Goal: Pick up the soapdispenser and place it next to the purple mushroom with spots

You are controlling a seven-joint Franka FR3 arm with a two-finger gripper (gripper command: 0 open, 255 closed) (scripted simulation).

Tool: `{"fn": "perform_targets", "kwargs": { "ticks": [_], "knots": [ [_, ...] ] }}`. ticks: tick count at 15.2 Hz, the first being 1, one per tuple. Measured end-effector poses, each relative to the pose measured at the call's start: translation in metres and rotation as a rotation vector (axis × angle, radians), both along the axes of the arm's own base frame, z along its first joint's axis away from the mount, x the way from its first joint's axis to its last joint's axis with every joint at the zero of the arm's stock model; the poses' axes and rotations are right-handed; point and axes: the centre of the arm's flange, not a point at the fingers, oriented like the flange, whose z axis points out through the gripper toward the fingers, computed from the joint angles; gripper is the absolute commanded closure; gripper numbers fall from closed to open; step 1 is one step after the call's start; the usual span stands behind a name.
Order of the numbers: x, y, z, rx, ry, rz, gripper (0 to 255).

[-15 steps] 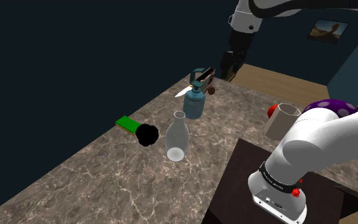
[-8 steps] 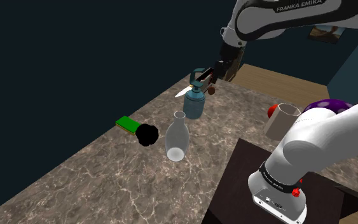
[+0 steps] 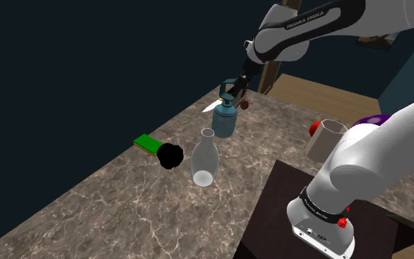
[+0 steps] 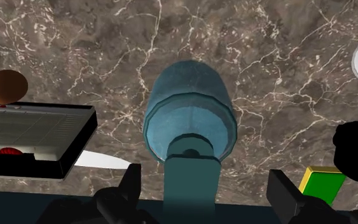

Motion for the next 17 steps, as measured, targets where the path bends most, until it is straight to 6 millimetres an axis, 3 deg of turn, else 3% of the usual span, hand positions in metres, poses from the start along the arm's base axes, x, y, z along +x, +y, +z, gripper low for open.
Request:
{"fn": "perform_targets", "kwargs": {
  "ticks": [7, 14, 15, 17],
  "knots": [
    [0.017, 0.000, -0.037, -0.001, -0.013, 0.009, 0],
    [0.018, 0.000, -0.044, -0.002, -0.014, 0.009, 0],
    [0.018, 0.000, -0.044, -0.002, -0.014, 0.009, 255],
    [0.018, 0.000, -0.044, -0.002, -0.014, 0.009, 255]
  ]
}}
